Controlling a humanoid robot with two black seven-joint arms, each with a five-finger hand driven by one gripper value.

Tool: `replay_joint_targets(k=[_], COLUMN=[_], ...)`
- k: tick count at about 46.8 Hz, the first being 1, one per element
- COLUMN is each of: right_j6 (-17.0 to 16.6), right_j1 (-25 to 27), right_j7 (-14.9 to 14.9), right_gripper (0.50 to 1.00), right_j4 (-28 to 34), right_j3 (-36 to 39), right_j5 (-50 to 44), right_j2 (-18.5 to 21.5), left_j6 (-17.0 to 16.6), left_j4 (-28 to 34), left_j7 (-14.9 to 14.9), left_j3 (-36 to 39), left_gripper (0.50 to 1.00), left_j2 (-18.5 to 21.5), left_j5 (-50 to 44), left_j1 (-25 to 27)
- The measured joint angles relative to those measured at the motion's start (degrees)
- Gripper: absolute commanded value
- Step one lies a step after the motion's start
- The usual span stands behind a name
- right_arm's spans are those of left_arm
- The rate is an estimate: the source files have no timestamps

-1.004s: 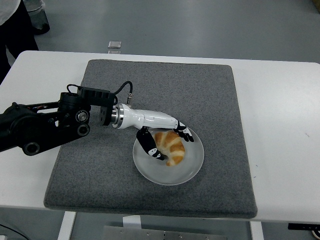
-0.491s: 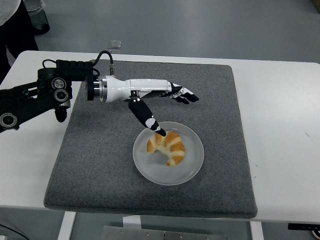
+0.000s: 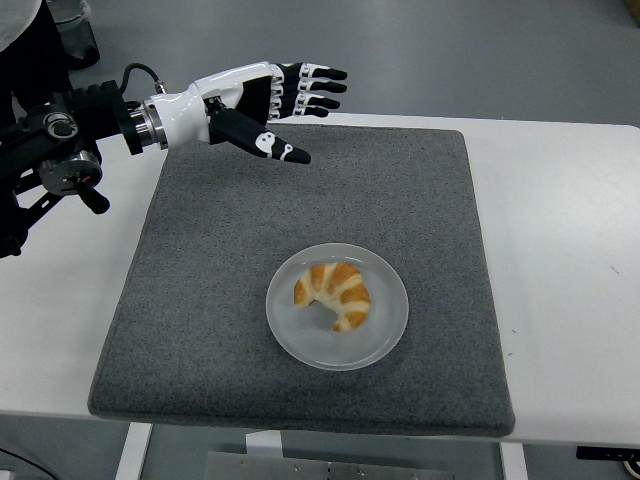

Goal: Place the bread on the plate

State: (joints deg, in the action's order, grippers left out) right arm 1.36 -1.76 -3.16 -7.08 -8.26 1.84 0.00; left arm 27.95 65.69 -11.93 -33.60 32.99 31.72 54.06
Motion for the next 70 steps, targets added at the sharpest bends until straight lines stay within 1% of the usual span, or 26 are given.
replay_joint_targets(k=[7, 13, 17, 21, 25, 32, 42, 59, 70], right_j6=[0.0, 0.0, 0.0, 0.0, 0.0, 0.0, 0.0, 0.0, 0.0], right_j1=[0.0, 0.0, 0.0, 0.0, 0.0, 0.0, 0.0, 0.0, 0.0], right_j7=[0.0, 0.0, 0.0, 0.0, 0.0, 0.0, 0.0, 0.0, 0.0], right_gripper=[0.932, 0.930, 0.930, 0.930, 0.930, 0.932, 0.930, 0.932, 0.932], right_j4=[0.0, 0.0, 0.0, 0.0, 0.0, 0.0, 0.0, 0.0, 0.0], right_j3=[0.0, 0.0, 0.0, 0.0, 0.0, 0.0, 0.0, 0.0, 0.0], right_j5=[0.0, 0.0, 0.0, 0.0, 0.0, 0.0, 0.0, 0.0, 0.0], right_j2=[0.0, 0.0, 0.0, 0.0, 0.0, 0.0, 0.0, 0.0, 0.0], left_j6=[0.0, -0.5, -0.5, -0.3, 0.2, 0.3, 0.3, -0.1, -0.7], left_j4=[-2.4, -3.2, -4.6, -6.1, -6.9, -7.5, -9.8, -10.5, -10.5], left_j7=[0.1, 0.1, 0.2, 0.3, 0.4, 0.6, 1.3, 6.4, 9.2], left_j3=[-0.2, -0.6, -1.7, -1.9, -1.9, -1.9, -1.3, -1.3, -1.3], left_gripper=[0.994, 0.994, 0.994, 0.994, 0.994, 0.994, 0.994, 0.994, 0.994], left_j2=[1.2, 3.2, 4.6, 5.3, 6.4, 6.7, 6.7, 7.7, 8.7], left_j5=[-6.2, -9.1, -13.2, -18.2, -20.8, -21.6, -27.4, -39.0, -48.7], left_j1=[0.0, 0.1, 0.1, 0.1, 0.0, -0.3, -1.0, -1.8, -4.1])
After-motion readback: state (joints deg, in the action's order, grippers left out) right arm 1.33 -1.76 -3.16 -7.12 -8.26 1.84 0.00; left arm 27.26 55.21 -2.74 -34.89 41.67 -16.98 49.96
